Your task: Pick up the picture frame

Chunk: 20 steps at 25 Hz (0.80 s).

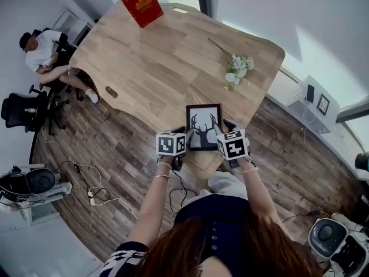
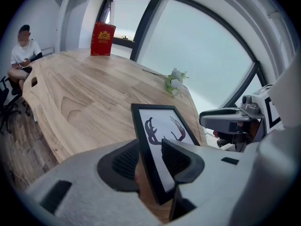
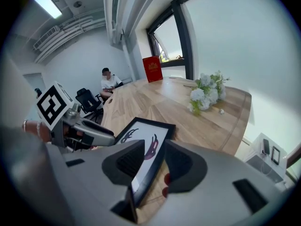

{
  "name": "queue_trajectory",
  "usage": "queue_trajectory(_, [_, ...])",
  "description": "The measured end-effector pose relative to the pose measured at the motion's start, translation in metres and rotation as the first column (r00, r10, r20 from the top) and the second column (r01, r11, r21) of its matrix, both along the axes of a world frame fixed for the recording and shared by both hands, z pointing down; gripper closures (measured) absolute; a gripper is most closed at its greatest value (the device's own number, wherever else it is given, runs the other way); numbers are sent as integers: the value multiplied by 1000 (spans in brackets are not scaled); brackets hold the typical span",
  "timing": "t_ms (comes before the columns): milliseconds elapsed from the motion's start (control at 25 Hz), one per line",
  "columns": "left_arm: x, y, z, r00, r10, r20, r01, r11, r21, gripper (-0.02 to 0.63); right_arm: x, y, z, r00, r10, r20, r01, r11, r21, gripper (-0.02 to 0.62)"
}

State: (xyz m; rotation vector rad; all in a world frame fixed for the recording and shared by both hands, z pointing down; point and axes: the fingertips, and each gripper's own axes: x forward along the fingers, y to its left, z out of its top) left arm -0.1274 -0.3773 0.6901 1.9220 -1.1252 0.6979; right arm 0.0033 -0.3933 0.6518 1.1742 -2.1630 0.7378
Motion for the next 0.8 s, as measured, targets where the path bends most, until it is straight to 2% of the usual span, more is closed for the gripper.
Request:
queue_trajectory(280, [-3, 1, 15, 1000, -1, 27, 3, 999, -47, 465, -1, 1, 27, 1000, 9, 7, -8, 996, -84, 466])
queue_trajectory(600, [-2, 2, 21, 1000, -1, 15, 2, 999, -50, 471, -3, 7, 47, 1000, 16, 2, -16, 989, -147, 466])
queue_trajectory(800, [-2, 1, 20, 1000, -25, -6, 24, 998, -56, 486, -1, 9, 54, 997, 71, 9, -69, 985, -160, 482])
